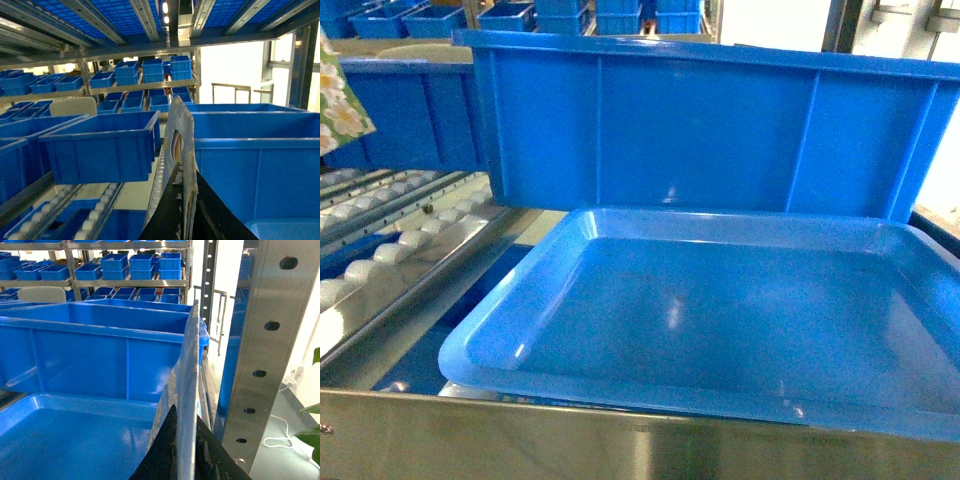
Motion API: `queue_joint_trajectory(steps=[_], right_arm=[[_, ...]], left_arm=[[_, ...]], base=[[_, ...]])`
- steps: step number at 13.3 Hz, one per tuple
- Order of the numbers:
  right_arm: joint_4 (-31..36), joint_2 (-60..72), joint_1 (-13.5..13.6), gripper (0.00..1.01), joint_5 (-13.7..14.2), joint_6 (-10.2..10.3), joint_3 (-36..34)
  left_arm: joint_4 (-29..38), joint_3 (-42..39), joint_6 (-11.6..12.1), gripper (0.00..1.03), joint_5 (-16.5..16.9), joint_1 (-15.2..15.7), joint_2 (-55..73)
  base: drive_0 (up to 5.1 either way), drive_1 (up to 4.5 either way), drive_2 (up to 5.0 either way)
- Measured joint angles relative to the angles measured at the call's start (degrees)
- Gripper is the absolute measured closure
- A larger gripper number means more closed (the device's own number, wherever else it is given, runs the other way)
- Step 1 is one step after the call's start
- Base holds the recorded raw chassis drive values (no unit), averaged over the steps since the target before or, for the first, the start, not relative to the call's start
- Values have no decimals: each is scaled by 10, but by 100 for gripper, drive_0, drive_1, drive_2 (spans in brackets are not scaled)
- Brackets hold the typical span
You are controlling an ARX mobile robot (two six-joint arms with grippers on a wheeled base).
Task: Move flower gift bag to table near conveyor
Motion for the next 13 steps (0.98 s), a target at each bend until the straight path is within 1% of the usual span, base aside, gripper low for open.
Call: queue_joint_trajectory(steps=[13], right_arm=[[2,0,0,98,0,0,0]], left_arm=[[1,0,5,101,-1,0,-1]], base=[[-445,82,410]])
